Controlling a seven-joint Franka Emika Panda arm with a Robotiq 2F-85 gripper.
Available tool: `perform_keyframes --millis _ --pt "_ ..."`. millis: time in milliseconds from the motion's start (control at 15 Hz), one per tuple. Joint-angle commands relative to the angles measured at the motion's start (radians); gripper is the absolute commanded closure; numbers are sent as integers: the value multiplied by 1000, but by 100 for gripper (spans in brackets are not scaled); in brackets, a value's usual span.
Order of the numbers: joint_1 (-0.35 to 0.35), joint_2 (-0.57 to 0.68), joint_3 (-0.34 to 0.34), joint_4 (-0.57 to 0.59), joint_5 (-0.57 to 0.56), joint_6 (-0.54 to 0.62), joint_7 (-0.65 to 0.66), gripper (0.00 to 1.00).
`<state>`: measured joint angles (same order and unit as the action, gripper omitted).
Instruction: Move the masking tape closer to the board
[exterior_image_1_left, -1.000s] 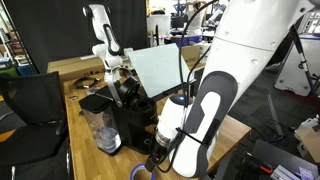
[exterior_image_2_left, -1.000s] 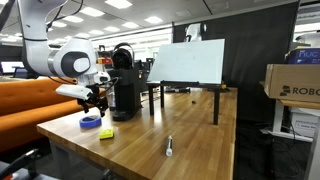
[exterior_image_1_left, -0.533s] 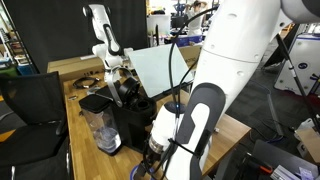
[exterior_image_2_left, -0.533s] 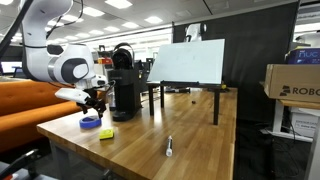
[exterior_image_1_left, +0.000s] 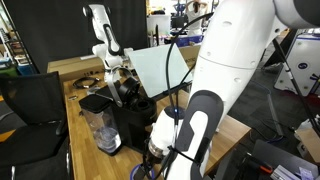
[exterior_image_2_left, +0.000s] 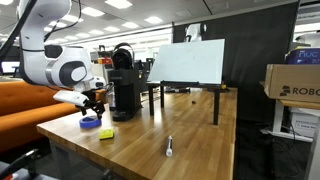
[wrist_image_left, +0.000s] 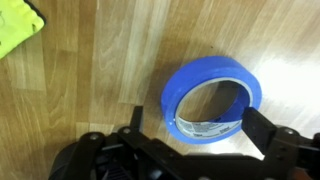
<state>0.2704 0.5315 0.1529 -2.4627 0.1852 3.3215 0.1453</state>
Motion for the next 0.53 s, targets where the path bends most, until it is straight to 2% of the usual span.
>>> perform_keyframes --millis 0,400,467 --pt "44 40 -48 20 0 44 11 0" --pt "90 104 -97 54 12 70 10 0" --pt "96 111 -100 58 13 73 9 25"
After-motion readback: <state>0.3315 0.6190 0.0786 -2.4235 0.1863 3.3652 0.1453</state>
